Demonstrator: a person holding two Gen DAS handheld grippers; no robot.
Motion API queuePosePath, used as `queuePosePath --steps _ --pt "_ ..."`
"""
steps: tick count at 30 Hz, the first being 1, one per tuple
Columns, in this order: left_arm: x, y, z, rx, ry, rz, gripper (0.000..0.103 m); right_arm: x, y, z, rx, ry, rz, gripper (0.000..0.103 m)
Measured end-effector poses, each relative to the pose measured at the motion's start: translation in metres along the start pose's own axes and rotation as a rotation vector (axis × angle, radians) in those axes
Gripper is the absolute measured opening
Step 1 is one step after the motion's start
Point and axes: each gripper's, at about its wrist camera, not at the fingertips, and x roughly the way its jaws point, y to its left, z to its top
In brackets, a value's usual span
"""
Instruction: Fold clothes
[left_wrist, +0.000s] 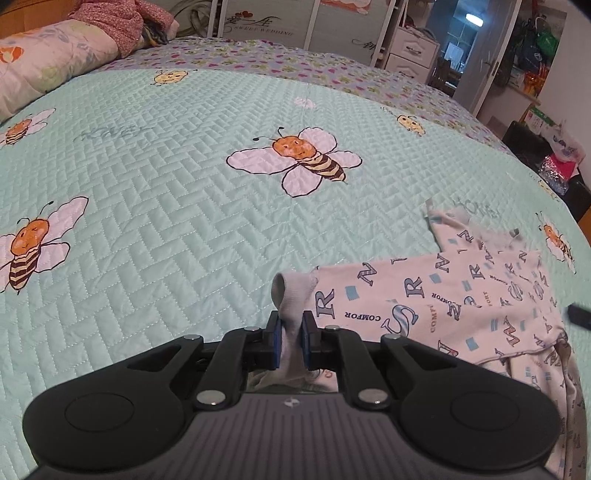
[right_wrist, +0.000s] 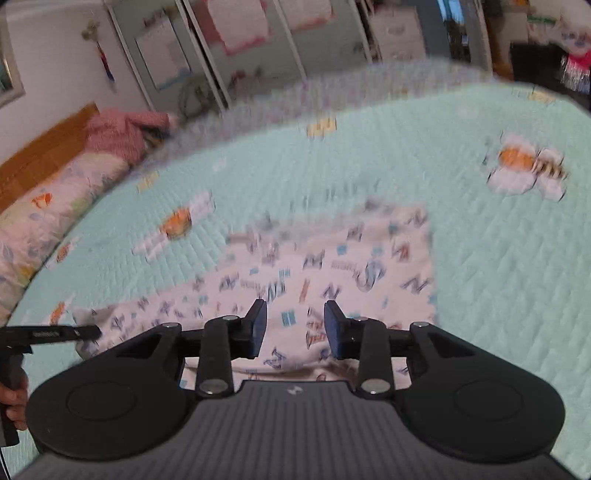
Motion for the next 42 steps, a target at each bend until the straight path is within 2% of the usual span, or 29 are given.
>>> queuePosePath --steps 2,5,10,12,14,17,21,24,26,30,32,36,42 --pt "-0.001 -0.001 0.0 0.003 0.003 0.004 0.01 0.026 -0.004 -0.006 0.008 0.099 -0.029 0.036" --pt "-0.001 -0.004 0.001 0.017 0.007 0.014 0.01 0.025 -0.001 -0.005 0.005 0.073 -0.039 0.038" --pt "0.001 -0.009 0.002 0.041 0.011 0.032 0.01 -0.002 0.015 -0.008 -0.033 -0.034 -0.003 0.039" --pt "0.0 -0.01 0.002 0.044 0.013 0.038 0.01 0.014 0.011 -0.013 -0.017 0.047 0.009 0.04" --pt "0.0 -0.012 0.002 0.048 0.017 0.046 0.01 0.027 0.006 -0.019 -0.011 0.074 0.014 0.04" --pt "-0.001 -0.016 0.002 0.059 0.026 0.06 0.01 0.023 0.006 -0.014 0.0 0.08 0.029 0.043" --pt "0.0 -0.019 0.003 0.068 0.035 0.08 0.01 -0.015 0.004 -0.028 0.069 0.045 0.136 0.045" --pt "0.002 -0.021 0.003 0.064 0.049 0.085 0.01 -0.058 0.002 -0.054 0.065 -0.006 0.211 0.046" --pt "0.003 -0.022 0.004 0.053 0.062 0.081 0.01 -0.085 -0.003 -0.078 0.072 -0.016 0.224 0.047" --pt "-0.008 -0.042 0.013 0.117 0.012 0.102 0.009 -0.131 -0.027 -0.12 0.111 -0.022 0.168 0.047" --pt "-0.02 -0.058 0.023 0.148 -0.034 0.079 0.008 -0.147 -0.041 -0.132 0.148 -0.023 0.143 0.047" --pt "-0.05 -0.1 0.048 0.216 -0.129 0.03 0.007 -0.168 -0.064 -0.135 0.199 -0.061 0.108 0.047" --pt "-0.098 -0.174 0.072 0.398 -0.263 -0.024 0.007 -0.183 -0.082 -0.138 0.231 -0.11 0.098 0.047"
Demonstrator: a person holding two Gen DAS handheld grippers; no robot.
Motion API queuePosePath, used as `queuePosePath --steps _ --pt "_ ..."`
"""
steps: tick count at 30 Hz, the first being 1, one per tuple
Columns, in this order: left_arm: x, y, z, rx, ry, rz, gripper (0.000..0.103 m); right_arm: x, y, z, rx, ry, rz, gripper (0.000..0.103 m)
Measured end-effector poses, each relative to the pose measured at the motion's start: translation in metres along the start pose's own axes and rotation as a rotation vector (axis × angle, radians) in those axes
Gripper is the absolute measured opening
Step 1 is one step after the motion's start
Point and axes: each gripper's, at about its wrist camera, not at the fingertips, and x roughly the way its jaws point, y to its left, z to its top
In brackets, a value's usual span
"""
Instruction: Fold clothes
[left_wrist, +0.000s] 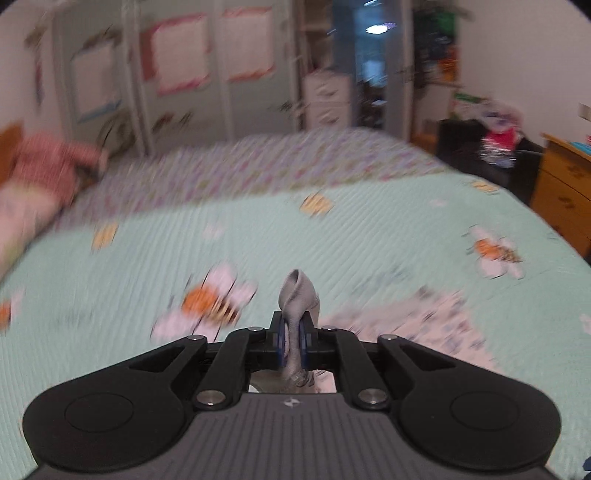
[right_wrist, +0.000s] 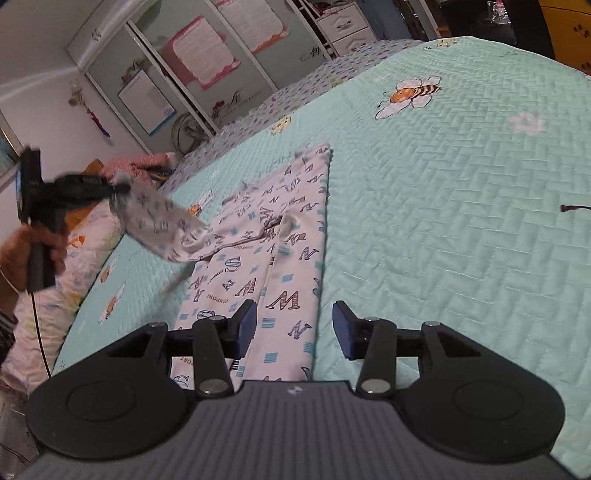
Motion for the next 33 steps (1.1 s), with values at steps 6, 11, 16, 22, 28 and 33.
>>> queuePosePath --steps 6,11,16,22,28,33 --pt "-0.034 -0.078 -0.002 0.257 -0.075 -0.12 0.007 -0.022 -0.021 -0.01 0.052 -0.011 0.011 0.048" --pt "-0.044 -0.145 -0.056 0.466 -0.057 -0.247 0.007 -0.046 -0.035 -0.028 0.06 -0.012 0.004 0.048" --pt "-0.045 -0.188 -0.109 0.623 -0.031 -0.283 0.007 -0.063 -0.048 -0.045 0.085 -0.007 -0.008 0.048" --pt "-0.053 -0.209 -0.151 0.765 -0.017 -0.302 0.007 -0.069 -0.061 -0.058 0.121 0.005 -0.008 0.048" --pt "-0.056 -0.212 -0.158 0.789 -0.025 -0.29 0.007 -0.067 -0.065 -0.062 0.13 0.01 0.008 0.049" --pt "-0.069 -0.228 -0.164 0.806 -0.04 -0.316 0.007 -0.067 -0.068 -0.065 0.143 0.009 0.012 0.049"
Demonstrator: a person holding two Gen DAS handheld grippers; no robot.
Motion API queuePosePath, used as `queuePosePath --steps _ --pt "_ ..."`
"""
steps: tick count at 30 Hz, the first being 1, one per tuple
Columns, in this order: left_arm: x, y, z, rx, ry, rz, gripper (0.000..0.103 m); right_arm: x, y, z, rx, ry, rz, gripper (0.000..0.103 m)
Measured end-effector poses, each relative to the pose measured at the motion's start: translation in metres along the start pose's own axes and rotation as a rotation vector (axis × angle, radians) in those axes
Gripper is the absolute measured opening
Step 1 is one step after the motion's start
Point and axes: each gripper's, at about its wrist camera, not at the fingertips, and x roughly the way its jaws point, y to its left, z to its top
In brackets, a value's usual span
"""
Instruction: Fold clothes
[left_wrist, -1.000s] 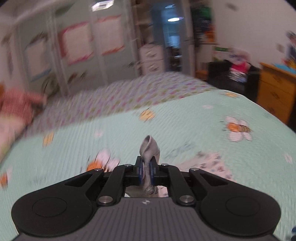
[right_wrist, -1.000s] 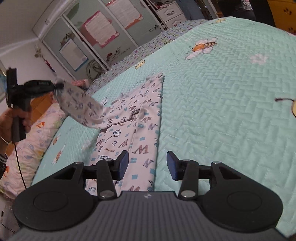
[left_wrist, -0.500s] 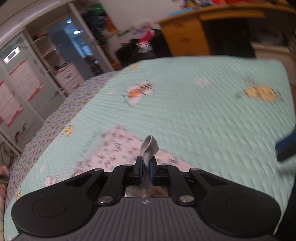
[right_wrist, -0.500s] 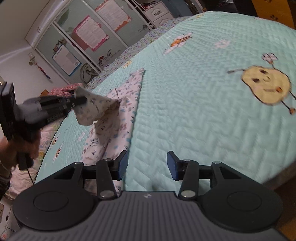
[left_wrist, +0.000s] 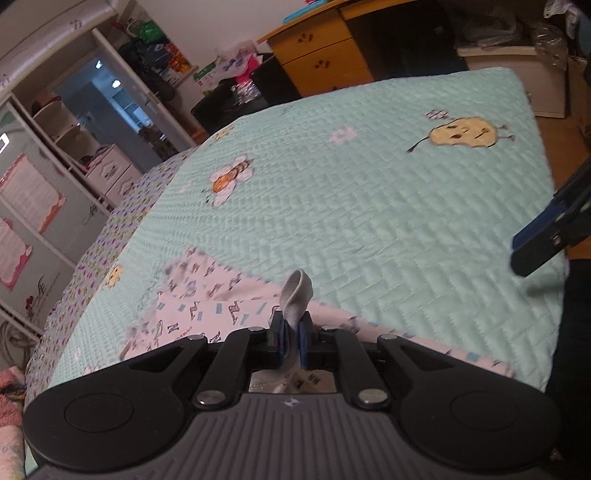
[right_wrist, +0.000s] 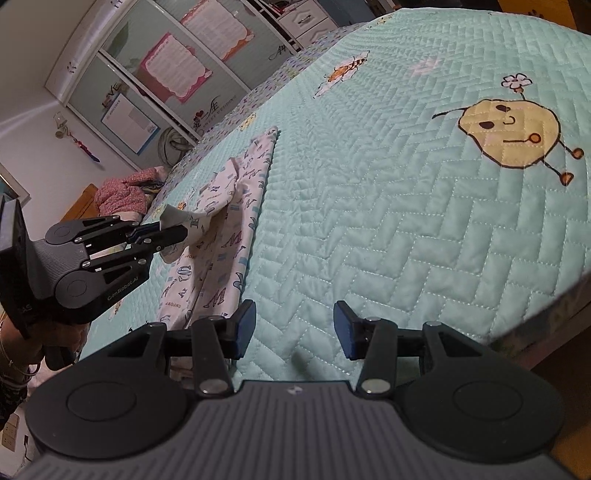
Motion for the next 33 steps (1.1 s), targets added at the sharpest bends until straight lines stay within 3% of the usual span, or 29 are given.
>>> queuePosePath --steps 10,20,25,28,30,33 --pt "0.0 -0.033 -0.001 0.099 0.021 -0.057 0.007 -0.001 0.001 0.001 -0.006 0.009 -0.006 0.05" --pt "-0.012 -0.035 -0.016 0.184 0.046 -0.049 0.007 -0.006 0.009 -0.002 -0.027 0.011 -0.025 0.054" --pt "-0.001 -0.053 -0.025 0.315 0.097 -0.067 0.007 -0.008 0.011 -0.004 -0.031 0.011 -0.03 0.054" --pt "0.008 -0.057 -0.032 0.294 0.135 -0.104 0.011 -0.011 0.014 -0.004 -0.038 0.007 -0.029 0.054" --pt "0.007 -0.056 -0.034 0.261 0.128 -0.09 0.016 -0.014 0.016 -0.004 -0.042 0.002 -0.031 0.054" --pt "-0.001 -0.045 -0.035 0.144 0.102 -0.065 0.042 -0.018 0.017 -0.003 -0.046 -0.005 -0.035 0.054"
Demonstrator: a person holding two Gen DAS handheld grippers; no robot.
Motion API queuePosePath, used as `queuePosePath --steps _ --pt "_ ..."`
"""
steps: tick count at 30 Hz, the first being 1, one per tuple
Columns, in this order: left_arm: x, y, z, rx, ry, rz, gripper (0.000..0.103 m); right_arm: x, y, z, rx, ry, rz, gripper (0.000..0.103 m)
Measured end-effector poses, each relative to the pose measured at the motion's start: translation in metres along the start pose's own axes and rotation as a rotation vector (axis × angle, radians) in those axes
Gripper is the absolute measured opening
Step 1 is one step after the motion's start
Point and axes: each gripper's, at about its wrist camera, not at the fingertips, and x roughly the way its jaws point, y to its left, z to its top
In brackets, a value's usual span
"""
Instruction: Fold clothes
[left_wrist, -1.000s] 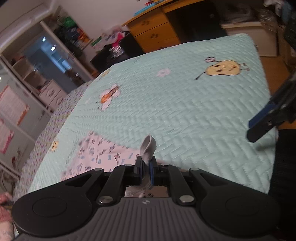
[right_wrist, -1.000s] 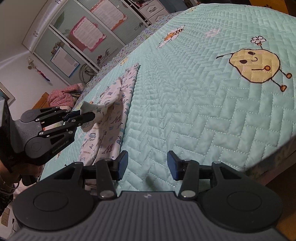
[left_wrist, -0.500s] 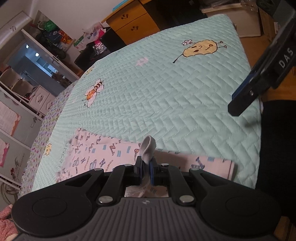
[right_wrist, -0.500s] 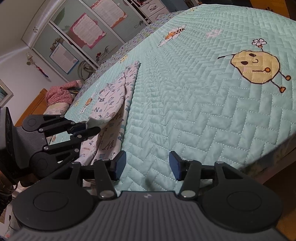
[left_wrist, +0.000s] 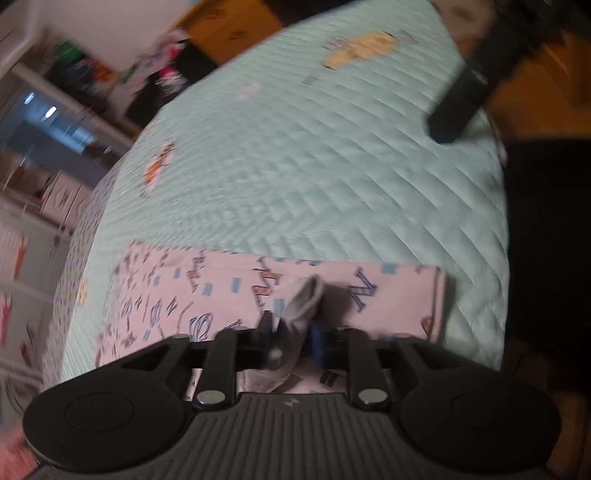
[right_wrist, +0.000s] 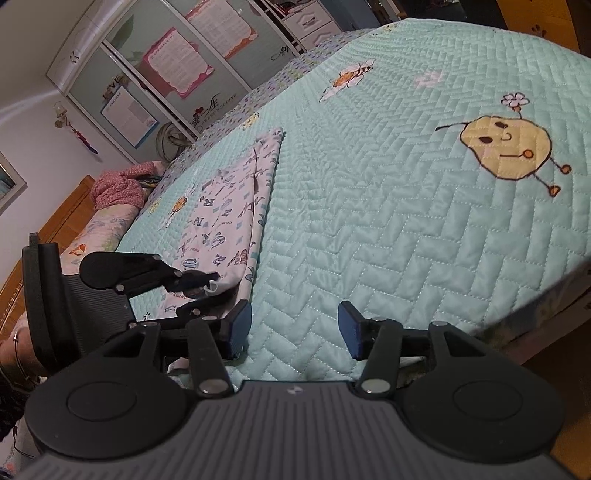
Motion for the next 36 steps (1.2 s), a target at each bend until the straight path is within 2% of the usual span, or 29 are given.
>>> queuePosePath --steps 1,2,7,9,12,14,17,18,19,21,26,27,28,30,31,36 --pt "-0.004 0.005 -0.003 -0.052 -0.014 0.006 0.055 -0.001 0.0 0.001 -0.001 -0.001 -0.002 0.054" --pt "-0.008 0.01 -0.006 -0.105 -0.03 0.012 0.062 -0.002 0.0 0.001 -0.002 -0.003 -0.003 0.054" --pt "-0.029 0.032 -0.031 -0.42 -0.082 -0.002 0.069 -0.003 0.008 0.007 -0.019 -0.015 0.004 0.054" --pt "-0.037 0.038 -0.042 -0.547 -0.097 -0.009 0.069 0.002 0.016 0.012 -0.036 -0.017 0.019 0.054" --pt "-0.053 0.049 -0.065 -0.793 -0.14 -0.046 0.069 0.012 0.031 0.023 -0.063 -0.017 0.059 0.054" --pt "-0.064 0.054 -0.082 -0.946 -0.152 -0.055 0.067 0.023 0.047 0.033 -0.086 -0.017 0.122 0.054" --pt "-0.077 0.058 -0.103 -1.107 -0.137 -0.048 0.059 0.052 0.069 0.051 -0.063 0.001 0.243 0.052" --pt "-0.08 0.059 -0.108 -1.126 -0.127 -0.047 0.058 0.066 0.073 0.055 -0.034 0.017 0.275 0.043" --pt "-0.085 0.059 -0.112 -1.134 -0.121 -0.04 0.057 0.079 0.077 0.059 -0.007 0.035 0.303 0.024" --pt "-0.096 0.059 -0.118 -1.137 -0.116 -0.014 0.057 0.106 0.081 0.058 0.036 0.088 0.32 0.011" --pt "-0.115 0.061 -0.144 -1.198 -0.112 0.014 0.057 0.142 0.073 0.012 0.12 0.311 0.225 0.011" --pt "-0.115 0.063 -0.149 -1.212 -0.11 0.013 0.057 0.144 0.072 0.0 0.117 0.334 0.204 0.005" --pt "-0.115 0.064 -0.155 -1.226 -0.109 0.012 0.057 0.143 0.073 -0.008 0.104 0.332 0.196 0.0" --pt "-0.114 0.067 -0.162 -1.249 -0.11 0.013 0.057 0.137 0.077 -0.01 0.081 0.319 0.186 0.0" --pt "-0.114 0.067 -0.164 -1.259 -0.114 0.011 0.057 0.134 0.08 -0.007 0.093 0.32 0.188 0.007" --pt "-0.113 0.069 -0.171 -1.293 -0.138 -0.006 0.057 0.113 0.09 0.012 0.093 0.219 0.238 0.008"
